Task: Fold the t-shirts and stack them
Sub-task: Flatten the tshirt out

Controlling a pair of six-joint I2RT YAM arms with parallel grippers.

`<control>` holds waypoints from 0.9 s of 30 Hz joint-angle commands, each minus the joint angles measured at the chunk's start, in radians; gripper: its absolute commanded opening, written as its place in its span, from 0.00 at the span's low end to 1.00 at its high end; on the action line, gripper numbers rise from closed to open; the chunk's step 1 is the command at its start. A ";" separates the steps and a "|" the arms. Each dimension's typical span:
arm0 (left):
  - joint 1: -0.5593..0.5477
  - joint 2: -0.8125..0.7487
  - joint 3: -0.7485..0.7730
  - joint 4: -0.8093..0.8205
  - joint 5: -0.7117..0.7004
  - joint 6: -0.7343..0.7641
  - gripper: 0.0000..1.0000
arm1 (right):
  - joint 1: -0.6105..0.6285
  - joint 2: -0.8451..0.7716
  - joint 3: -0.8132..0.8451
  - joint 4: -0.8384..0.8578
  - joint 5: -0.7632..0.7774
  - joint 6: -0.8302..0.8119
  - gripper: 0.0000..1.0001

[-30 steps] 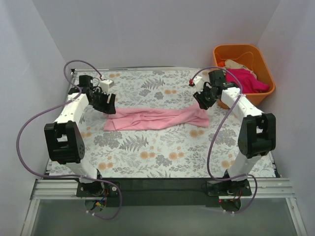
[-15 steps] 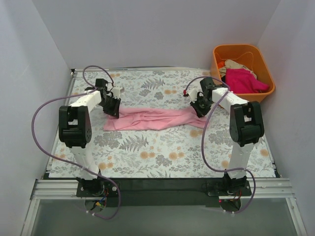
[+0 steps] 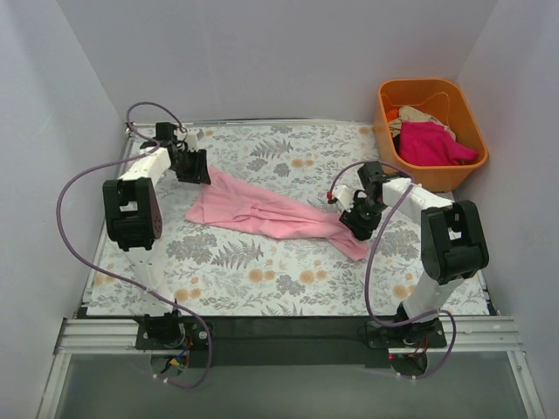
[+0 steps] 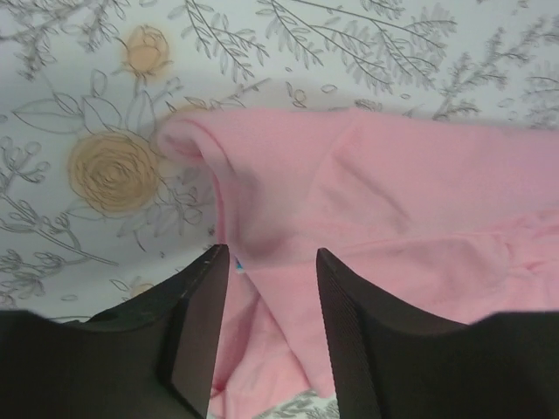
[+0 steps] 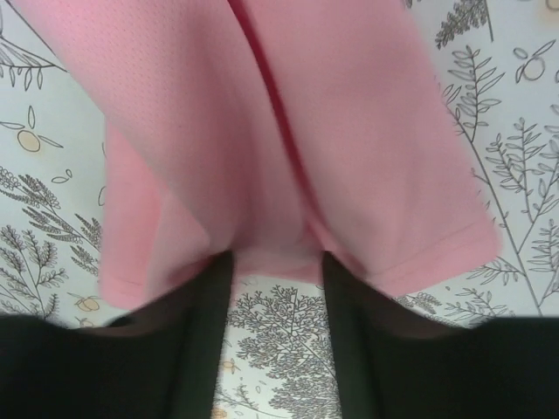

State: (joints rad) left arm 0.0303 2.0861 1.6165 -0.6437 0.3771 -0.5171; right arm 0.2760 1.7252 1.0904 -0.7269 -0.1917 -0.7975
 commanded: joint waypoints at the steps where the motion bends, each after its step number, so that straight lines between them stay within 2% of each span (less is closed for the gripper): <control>1: 0.028 -0.098 0.005 -0.112 0.223 0.111 0.45 | 0.006 -0.055 0.029 -0.026 -0.017 -0.005 0.49; 2: 0.025 -0.154 -0.013 -0.137 0.252 0.161 0.47 | 0.005 -0.065 0.045 -0.031 -0.041 0.018 0.55; 3: 0.022 -0.178 -0.039 -0.218 0.266 0.211 0.47 | 0.005 -0.081 0.083 -0.040 -0.051 0.029 0.55; 5: 0.010 -0.228 -0.078 -0.282 0.228 0.294 0.48 | 0.005 -0.090 0.114 -0.043 -0.070 0.050 0.51; 7: 0.005 -0.256 -0.160 -0.304 0.178 0.304 0.48 | 0.005 -0.081 0.159 -0.043 -0.075 0.078 0.48; 8: 0.002 -0.277 -0.188 -0.288 0.140 0.304 0.49 | 0.005 -0.073 0.175 -0.043 -0.071 0.086 0.43; 11: -0.006 -0.290 -0.263 -0.238 0.083 0.270 0.48 | 0.005 -0.030 0.198 -0.045 -0.046 0.103 0.36; 18: -0.075 -0.236 -0.305 -0.194 0.024 0.152 0.45 | 0.005 0.024 0.175 -0.042 -0.009 0.118 0.40; 27: -0.079 -0.170 -0.293 -0.157 -0.067 0.089 0.37 | 0.003 0.016 0.167 -0.042 0.000 0.113 0.41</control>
State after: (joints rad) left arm -0.0544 1.9106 1.3090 -0.8272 0.3576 -0.3962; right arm 0.2771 1.7588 1.2594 -0.7605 -0.1986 -0.6846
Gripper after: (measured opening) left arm 0.377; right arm 0.410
